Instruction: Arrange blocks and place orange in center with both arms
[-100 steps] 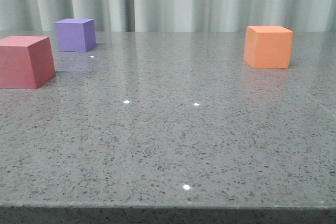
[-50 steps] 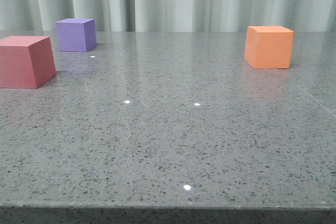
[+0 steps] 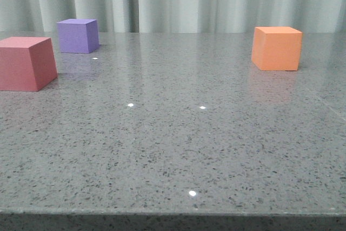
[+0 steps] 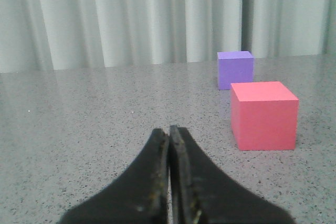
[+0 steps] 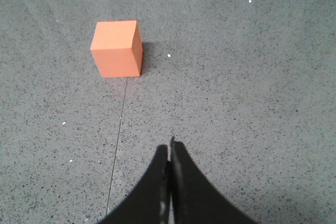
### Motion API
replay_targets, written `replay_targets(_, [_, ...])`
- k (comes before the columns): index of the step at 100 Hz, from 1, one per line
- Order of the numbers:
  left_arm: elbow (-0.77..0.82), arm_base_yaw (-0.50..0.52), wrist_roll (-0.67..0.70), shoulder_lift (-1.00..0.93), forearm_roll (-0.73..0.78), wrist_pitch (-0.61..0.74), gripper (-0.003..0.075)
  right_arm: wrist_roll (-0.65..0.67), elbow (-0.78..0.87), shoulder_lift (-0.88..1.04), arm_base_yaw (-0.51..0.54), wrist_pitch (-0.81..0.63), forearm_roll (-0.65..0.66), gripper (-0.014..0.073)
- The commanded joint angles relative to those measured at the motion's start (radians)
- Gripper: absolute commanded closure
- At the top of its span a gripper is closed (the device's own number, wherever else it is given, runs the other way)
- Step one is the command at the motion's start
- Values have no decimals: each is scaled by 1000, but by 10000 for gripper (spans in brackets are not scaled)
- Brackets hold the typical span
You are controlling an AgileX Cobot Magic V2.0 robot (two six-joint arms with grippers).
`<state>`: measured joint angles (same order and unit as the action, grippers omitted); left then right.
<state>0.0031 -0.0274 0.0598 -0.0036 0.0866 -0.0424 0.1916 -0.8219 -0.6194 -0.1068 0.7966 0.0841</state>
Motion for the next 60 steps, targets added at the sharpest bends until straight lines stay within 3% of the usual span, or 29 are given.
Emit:
replay_targets(1, [41, 1, 2, -37, -9, 79, 741, -6, -39, -45, 5, -54, 1, 662])
replay_targets(22, [41, 1, 2, -37, -9, 79, 741, -6, -39, -96, 5, -21, 1, 617])
replay_targets(34, [41, 1, 2, -37, -9, 79, 741, -6, -39, -100, 5, 25, 1, 397])
replay_targets(46, [41, 1, 2, -37, -9, 79, 741, -6, -39, -100, 5, 52, 1, 53])
replay_targets(51, [41, 1, 2, -37, -9, 79, 741, -6, -39, -100, 5, 52, 1, -51])
replay_targets(53, [41, 1, 2, -37, -9, 79, 741, -6, -39, -100, 5, 52, 1, -78])
replay_targets(60, [41, 1, 2, -37, -9, 79, 741, -6, -39, -100, 5, 51, -9, -48])
